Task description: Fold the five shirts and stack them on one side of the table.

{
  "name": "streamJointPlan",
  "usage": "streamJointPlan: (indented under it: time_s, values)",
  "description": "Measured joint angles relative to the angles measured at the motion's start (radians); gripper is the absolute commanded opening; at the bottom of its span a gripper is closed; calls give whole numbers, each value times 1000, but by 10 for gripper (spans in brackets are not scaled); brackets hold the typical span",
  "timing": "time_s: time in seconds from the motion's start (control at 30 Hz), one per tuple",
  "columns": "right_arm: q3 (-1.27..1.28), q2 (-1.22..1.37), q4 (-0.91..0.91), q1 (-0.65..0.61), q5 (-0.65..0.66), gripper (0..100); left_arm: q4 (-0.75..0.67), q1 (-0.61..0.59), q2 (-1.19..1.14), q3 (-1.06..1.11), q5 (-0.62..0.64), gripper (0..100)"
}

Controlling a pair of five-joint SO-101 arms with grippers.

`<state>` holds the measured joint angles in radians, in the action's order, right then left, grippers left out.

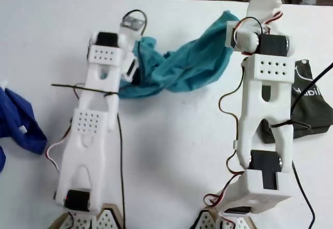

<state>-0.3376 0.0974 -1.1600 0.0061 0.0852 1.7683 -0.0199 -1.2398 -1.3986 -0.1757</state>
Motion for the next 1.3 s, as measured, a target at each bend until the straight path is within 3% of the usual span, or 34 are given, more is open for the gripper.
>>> streamJointPlan:
  time_s: [0.37,0.67,1.0,1.3]
  values:
    - [0,0,3,2,0,20,0,-157,-3,-6,0,226]
    - [0,0,3,2,0,20,0,-216,68,-6,-3,229]
    - [0,0,3,2,0,20,2,-212,192,-6,-304,230]
    - [0,0,3,2,0,20,2,-199,216,94,-370,230]
